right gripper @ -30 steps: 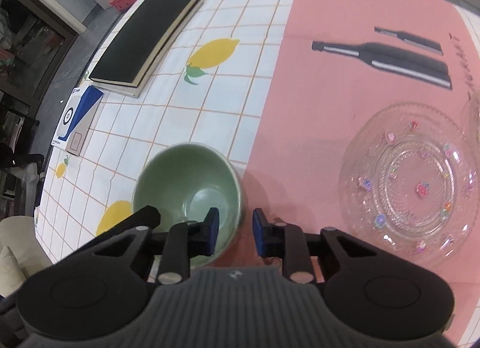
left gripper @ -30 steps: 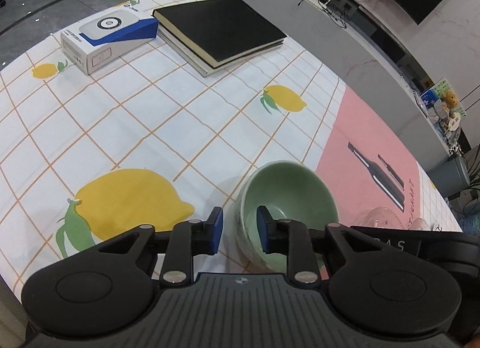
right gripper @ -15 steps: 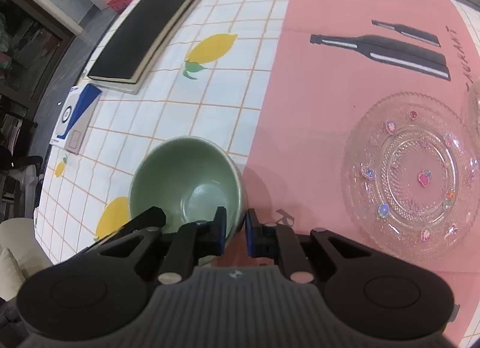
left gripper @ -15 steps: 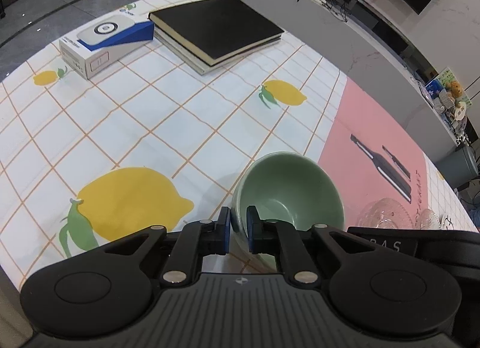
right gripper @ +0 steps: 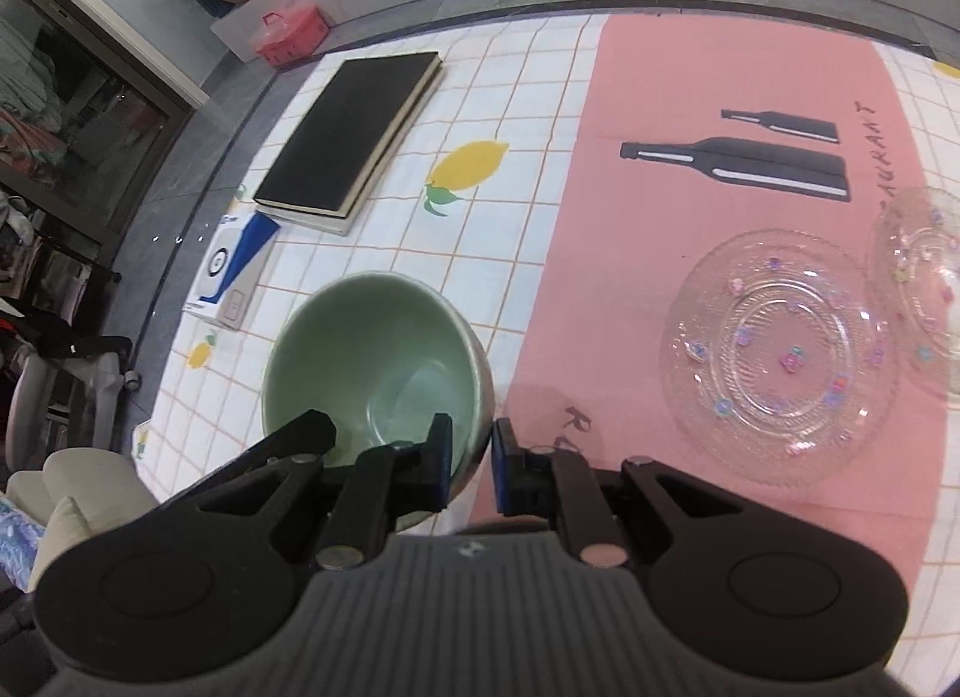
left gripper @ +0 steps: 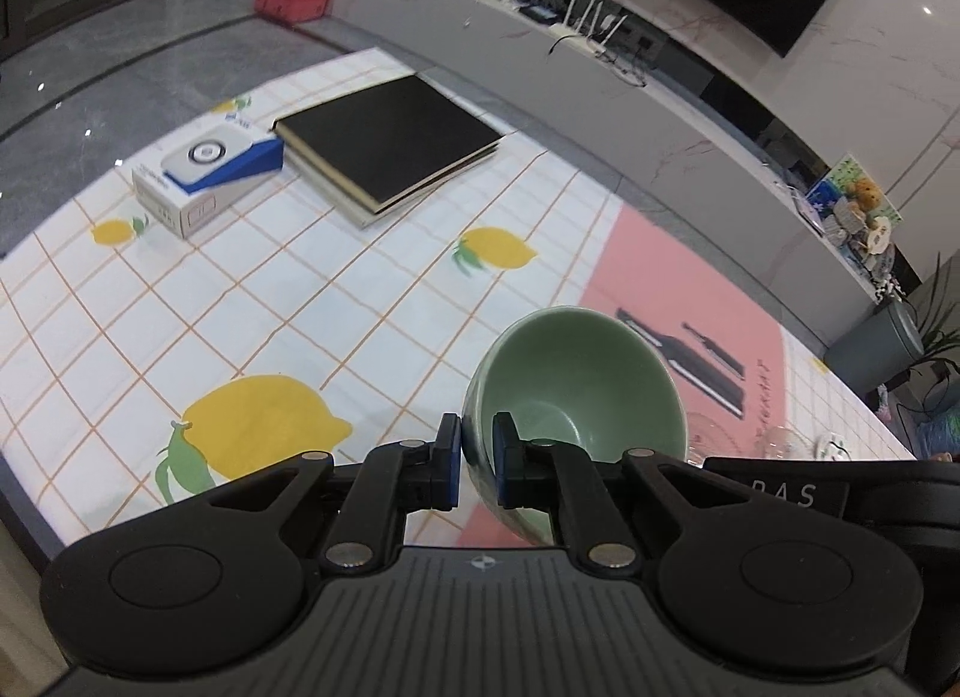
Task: Organize plates and bowls
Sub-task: 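Carry the green bowl with both grippers and lower it into the steel bowls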
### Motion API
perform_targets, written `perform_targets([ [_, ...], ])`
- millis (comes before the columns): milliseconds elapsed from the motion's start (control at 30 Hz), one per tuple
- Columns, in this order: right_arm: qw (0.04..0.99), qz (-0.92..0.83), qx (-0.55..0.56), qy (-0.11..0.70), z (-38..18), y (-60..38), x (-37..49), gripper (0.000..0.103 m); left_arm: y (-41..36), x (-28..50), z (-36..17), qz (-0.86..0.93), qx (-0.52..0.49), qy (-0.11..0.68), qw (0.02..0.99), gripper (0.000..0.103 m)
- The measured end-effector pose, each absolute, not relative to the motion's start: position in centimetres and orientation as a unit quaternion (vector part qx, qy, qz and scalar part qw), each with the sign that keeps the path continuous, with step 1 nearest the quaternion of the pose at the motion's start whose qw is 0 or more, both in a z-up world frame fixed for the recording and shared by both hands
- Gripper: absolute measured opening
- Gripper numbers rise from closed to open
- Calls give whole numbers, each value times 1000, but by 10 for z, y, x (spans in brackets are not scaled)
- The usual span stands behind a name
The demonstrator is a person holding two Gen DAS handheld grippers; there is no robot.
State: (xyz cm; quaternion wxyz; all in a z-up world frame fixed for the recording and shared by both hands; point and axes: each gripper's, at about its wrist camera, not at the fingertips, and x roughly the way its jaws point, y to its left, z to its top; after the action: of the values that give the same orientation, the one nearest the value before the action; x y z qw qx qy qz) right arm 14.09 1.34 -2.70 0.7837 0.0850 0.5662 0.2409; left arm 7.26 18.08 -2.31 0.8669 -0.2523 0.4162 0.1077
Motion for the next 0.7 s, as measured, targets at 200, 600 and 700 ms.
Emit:
perform_targets([
  [200, 789, 255, 104, 549, -2, -16, 118, 12, 162, 51, 0, 99, -253, 405, 873, 11],
  [600, 793, 258, 118, 540, 12, -70, 75, 13, 128, 20, 11, 67, -255, 427, 865, 11],
  [700, 787, 256, 121, 548, 6, -79, 70, 13, 121, 16, 7, 61, -254, 437, 861, 11],
])
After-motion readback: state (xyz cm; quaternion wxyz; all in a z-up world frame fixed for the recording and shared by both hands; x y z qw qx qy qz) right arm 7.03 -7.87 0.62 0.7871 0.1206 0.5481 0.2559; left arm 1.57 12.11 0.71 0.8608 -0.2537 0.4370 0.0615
